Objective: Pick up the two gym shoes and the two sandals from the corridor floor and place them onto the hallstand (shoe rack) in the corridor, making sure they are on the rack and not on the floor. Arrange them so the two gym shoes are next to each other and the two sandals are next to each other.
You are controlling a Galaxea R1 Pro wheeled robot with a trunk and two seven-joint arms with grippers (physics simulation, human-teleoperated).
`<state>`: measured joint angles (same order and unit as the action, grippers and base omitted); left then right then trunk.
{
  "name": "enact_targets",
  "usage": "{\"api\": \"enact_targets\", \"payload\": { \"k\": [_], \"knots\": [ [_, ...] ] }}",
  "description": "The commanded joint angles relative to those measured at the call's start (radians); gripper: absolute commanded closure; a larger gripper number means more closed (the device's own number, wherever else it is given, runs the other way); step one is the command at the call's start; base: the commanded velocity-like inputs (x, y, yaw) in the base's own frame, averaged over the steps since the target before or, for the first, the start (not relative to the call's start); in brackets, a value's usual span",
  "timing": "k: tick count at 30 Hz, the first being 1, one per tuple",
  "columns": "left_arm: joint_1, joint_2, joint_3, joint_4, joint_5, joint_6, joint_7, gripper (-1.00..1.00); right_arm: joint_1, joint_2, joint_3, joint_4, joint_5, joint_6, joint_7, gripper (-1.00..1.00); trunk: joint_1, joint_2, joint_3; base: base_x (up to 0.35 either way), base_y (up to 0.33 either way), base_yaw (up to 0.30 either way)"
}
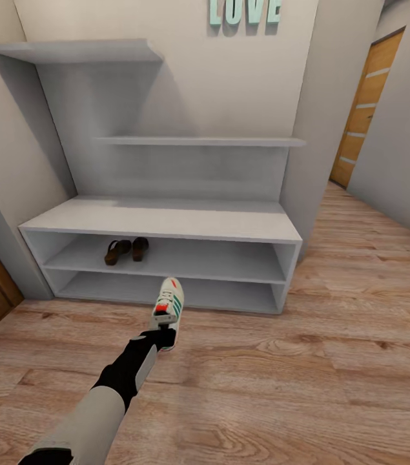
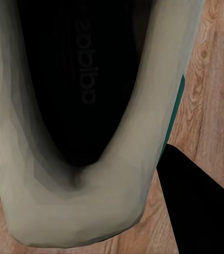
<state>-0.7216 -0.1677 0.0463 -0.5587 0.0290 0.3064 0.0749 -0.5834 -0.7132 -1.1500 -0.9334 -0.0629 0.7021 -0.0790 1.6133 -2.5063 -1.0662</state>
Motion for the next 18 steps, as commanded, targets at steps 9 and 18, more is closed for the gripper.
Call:
{"api": "enact_targets", "payload": {
  "k": [9,18],
  "knots": [
    [-0.001,-0.004,-0.019,-0.002,0.0,0.066,-0.002,1.0,-0.001,0.0,-0.002,-0.001,-0.008,-0.005,-0.005,1.0,0.0,0.0,-0.001,0.0,0.0,0.0],
    [-0.001,-0.003,-0.02,-0.001,0.0,0.066,-0.003,1.0,-0.001,0.0,-0.001,-0.001,-0.008,-0.006,-0.006,1.0,0.0,0.0,-0.001,0.001,0.0,0.0]
  ]
}}
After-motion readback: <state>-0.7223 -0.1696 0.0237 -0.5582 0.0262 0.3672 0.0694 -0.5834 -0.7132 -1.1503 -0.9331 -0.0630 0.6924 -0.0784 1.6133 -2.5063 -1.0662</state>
